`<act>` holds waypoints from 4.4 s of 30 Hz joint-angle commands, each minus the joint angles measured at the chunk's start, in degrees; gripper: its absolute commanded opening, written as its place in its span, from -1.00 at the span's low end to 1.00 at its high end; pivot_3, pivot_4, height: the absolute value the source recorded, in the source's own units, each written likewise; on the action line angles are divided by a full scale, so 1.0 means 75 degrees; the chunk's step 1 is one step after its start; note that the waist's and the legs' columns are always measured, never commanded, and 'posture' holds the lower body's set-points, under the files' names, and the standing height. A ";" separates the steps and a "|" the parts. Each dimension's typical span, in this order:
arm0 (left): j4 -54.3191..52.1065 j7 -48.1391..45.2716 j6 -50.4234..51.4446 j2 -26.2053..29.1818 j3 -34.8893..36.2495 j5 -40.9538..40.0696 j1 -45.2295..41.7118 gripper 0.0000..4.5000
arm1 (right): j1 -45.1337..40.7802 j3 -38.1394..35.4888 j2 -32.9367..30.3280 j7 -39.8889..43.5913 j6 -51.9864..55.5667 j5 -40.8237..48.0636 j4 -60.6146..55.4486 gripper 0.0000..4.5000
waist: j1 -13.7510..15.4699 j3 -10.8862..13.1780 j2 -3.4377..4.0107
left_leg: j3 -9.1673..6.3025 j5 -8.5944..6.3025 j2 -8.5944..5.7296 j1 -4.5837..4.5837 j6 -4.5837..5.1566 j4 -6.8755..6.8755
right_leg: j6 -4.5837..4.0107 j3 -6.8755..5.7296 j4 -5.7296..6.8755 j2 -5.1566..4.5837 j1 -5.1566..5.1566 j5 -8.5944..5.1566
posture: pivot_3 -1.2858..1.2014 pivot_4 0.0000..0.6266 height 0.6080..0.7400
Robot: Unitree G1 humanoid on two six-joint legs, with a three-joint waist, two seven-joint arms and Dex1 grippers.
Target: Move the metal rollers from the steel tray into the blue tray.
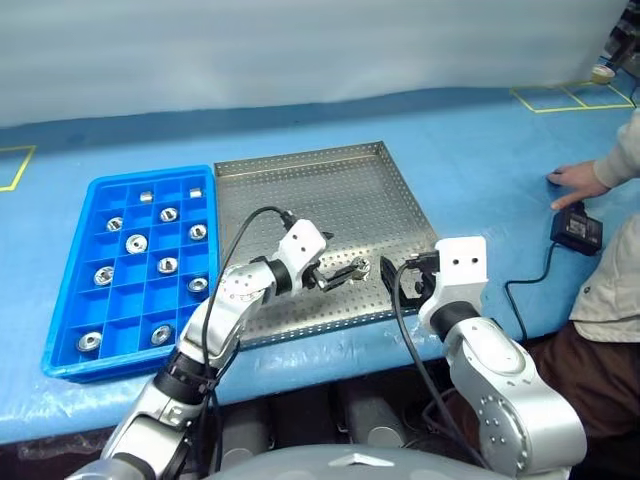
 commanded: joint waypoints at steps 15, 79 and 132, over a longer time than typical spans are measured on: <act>0.2418 0.0573 -0.0262 -0.0797 -0.0088 0.1322 -0.1252 0.79 | 0.0945 0.0941 -0.0906 -0.0364 -0.1430 0.0674 -0.0335 0.99 | -0.0999 0.0002 -0.0006 | 0.0017 0.0001 -0.0003 0.0000 0.0010 -0.0008 | 0.0025 0.0050 -0.0009 0.0003 -0.0004 0.0012 | -0.27 -0.52 1.00; -0.5030 0.5504 0.4386 -0.1566 0.4101 0.2205 0.2782 0.47 | -0.2452 0.2369 -0.1426 0.2035 -0.1381 0.1542 0.1851 1.00 | 0.1563 0.0013 -0.0117 | 0.0013 0.0000 -0.0004 -0.0018 0.0031 0.0001 | 0.0012 0.0007 -0.0042 -0.0018 0.0002 0.0022 | 0.17 -0.52 1.00; -0.3660 0.0082 0.1168 0.1936 0.2521 -0.0672 0.2618 0.99 | -0.0901 0.0953 -0.1727 0.1121 -0.1775 0.0884 0.1462 1.00 | 0.0882 0.0014 -0.0110 | 0.0049 0.0005 0.0002 -0.0008 0.0040 0.0000 | -0.0013 0.0040 -0.0036 -0.0015 -0.0008 0.0009 | -0.02 -0.52 1.00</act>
